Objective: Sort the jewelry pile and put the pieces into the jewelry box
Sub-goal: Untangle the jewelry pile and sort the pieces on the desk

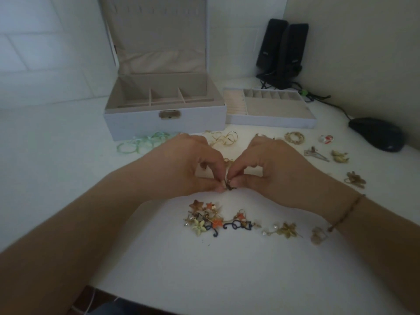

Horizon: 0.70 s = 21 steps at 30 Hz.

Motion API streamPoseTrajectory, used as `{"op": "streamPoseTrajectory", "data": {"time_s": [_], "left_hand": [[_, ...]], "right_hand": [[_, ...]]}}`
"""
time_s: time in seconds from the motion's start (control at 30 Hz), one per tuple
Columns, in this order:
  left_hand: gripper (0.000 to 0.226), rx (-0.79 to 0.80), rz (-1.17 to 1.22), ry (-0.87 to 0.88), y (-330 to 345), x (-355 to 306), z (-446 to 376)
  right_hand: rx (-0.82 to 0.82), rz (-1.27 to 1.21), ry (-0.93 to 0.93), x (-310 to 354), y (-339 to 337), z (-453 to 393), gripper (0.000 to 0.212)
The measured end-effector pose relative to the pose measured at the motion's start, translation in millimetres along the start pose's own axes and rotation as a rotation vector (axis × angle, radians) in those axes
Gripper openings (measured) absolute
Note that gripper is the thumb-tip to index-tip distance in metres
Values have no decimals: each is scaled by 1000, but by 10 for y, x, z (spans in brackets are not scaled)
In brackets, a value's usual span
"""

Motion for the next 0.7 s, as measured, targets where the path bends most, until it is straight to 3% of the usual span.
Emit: {"op": "streamPoseTrajectory", "data": {"time_s": [0.2,0.37,0.7], "left_hand": [[29,4,55,-15,-75,23,23],[18,178,239,95,-136,-43,53],[20,370,217,91,-19,-6,63]], "right_hand": [[-50,28,-93,-1,-65,20,21],[215,-30,-261,-8,-195,166,16],[278,16,-302,-19,-123,183,11]]}}
Point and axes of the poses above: each hand's wrist, its own z-axis away from the middle knuckle, its own y-axis out of the palm, x = y × z, the point moved 1 cm from there along -z, towards the middle knuckle, and after that the axes turned 8 degrees about z, right-handed, at the moved point
